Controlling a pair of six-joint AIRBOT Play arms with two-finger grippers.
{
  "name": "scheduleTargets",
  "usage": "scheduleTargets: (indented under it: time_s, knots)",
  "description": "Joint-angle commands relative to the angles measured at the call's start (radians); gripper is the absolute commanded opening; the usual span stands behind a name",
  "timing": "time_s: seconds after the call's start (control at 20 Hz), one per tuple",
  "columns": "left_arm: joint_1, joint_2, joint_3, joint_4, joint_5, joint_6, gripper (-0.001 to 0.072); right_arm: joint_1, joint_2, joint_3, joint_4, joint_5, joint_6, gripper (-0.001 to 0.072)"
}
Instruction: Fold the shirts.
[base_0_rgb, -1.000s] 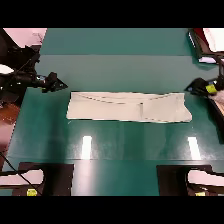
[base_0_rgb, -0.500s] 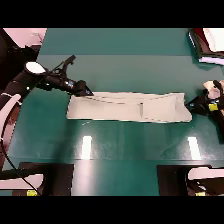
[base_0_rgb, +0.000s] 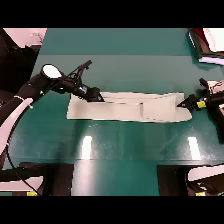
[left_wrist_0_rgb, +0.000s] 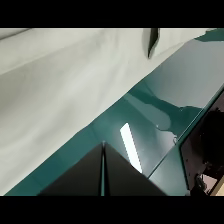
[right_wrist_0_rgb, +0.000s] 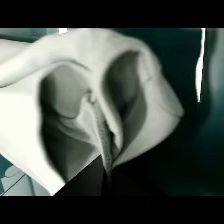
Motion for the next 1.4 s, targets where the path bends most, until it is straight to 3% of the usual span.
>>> scheduleTargets:
  time_s: [0.0,0.15,0.35,0.7,1.0,1.35]
  knots:
    - [-0.059,-0.001,0.001,0.075,0.043,-0.067,0.0022,0.023,-0.006,0.066,0.017,0.087,-0.020,0.0019]
    - [-0.098,-0.011,0.016,0.074,0.153,-0.085,0.0021,0.023,0.021,0.119,0.056,0.190,0.012,0.0018]
    - [-0.142,-0.156,0.171,0.073,0.156,-0.087,0.0021,0.069,0.141,0.188,0.127,0.210,0.108,0.0018]
    - [-0.237,-0.466,0.470,0.070,0.158,-0.129,0.0022,0.369,0.278,0.437,0.127,0.197,0.257,0.0016]
    - [-0.246,-0.515,0.496,0.082,0.169,-0.143,0.0022,0.610,0.277,0.587,0.117,0.103,0.266,0.0017]
    - [-0.239,-0.514,0.496,0.109,0.152,-0.142,0.0021,0.678,0.270,0.567,0.118,0.075,0.253,0.0017]
